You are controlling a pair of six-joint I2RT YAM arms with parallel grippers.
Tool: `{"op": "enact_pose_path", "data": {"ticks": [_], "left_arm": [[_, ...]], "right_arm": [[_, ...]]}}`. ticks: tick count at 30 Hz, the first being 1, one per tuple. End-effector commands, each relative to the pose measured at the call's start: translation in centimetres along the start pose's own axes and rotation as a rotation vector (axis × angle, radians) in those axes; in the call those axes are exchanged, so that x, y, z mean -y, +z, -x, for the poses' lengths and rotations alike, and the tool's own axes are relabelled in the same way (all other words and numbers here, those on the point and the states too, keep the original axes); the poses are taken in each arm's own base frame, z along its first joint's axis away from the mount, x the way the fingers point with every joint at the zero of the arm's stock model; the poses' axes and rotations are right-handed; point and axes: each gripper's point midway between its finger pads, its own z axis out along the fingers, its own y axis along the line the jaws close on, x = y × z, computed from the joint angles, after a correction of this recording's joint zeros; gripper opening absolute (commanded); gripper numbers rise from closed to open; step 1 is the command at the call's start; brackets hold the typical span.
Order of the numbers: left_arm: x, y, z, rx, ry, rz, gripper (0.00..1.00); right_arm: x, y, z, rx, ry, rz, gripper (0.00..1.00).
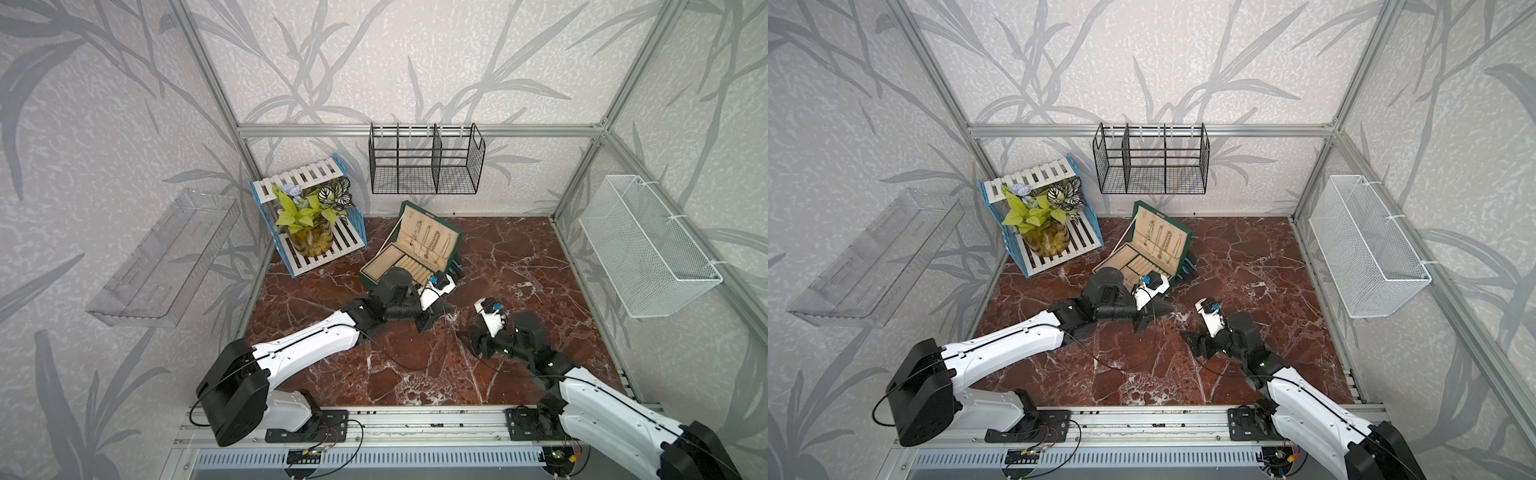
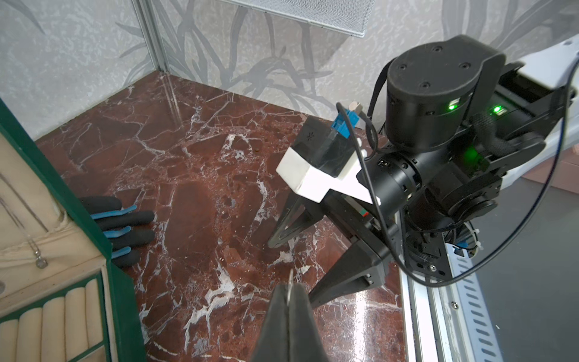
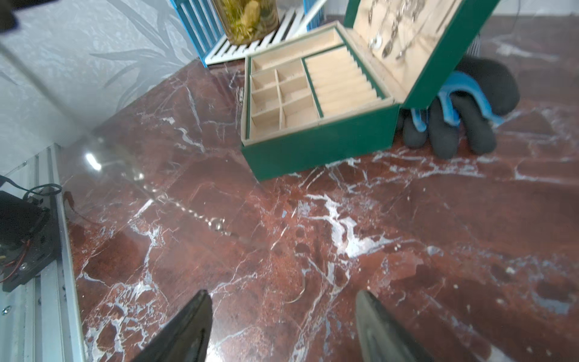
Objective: Put jewelry chain into jewelry box
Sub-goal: Pick up the necklace from the center of the board.
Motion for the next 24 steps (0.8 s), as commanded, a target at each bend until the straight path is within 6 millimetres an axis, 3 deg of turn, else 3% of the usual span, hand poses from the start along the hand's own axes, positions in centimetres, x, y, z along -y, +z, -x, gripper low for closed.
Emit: {"op": "enact_pose_path", "data": {"ticks": [1, 16, 24], "left_arm": [[1.1, -0.9, 2.7, 0.058, 0.023, -0.04, 0.0], [2.7, -1.8, 5.1, 0.126, 0.052, -0.102, 0.0], [3.1, -1.8, 4.6, 0.129, 0.036, -0.118, 0.0]], "right_arm": [[-1.2, -0.5, 3.4, 0.149, -0.086, 0.037, 0.74], [-2.4, 0.1, 5.5, 0.199, -0.123, 0.061, 0.57], [-2.8, 0.8, 6.4, 0.201, -0.122, 0.085, 0.26]]}}
